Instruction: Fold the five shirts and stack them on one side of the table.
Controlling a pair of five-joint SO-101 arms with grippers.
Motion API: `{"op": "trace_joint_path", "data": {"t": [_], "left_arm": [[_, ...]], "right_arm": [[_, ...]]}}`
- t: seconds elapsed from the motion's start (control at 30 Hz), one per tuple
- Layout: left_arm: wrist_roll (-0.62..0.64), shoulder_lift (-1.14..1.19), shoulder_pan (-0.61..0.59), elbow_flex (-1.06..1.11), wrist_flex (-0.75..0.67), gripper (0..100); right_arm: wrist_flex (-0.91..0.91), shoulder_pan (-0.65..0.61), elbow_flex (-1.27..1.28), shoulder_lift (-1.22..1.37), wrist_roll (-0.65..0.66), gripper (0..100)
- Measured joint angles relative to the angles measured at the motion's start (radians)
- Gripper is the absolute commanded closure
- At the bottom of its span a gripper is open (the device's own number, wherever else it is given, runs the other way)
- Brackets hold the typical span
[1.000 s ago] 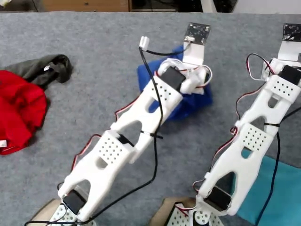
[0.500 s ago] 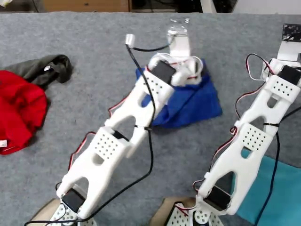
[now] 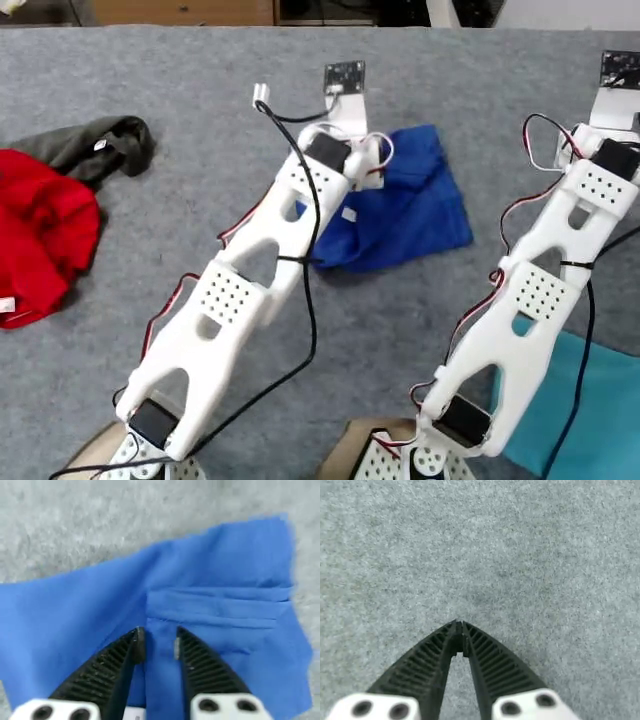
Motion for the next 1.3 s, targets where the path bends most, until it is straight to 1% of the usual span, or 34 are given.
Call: {"op": "trace_joint_path", "data": {"t": [0.2,0.8,1.0,1.2,1.3], "left_arm": [[0.000,0.026,0.017,-0.043,0.000,87],[0.000,0.028,0.110,-0.044,0.014,87],[0.000,0.028,0.152,-0.048,0.046,96],[0.000,0.028,0.199,-0.048,0.046,97],[0.000,0.028,0.229,-0.061,0.066,97]], "right_arm": [[0.000,0.000,0.000,0.000,0.000,99.4],[0.000,0.000,0.000,0.000,0.000,99.4],[0.000,0.000,0.000,0.000,0.000,99.4],[-0.008,0.005,0.000,0.000,0.000,99.4],[-0.020,0.031,0.000,0.000,-0.041,99.4]]}}
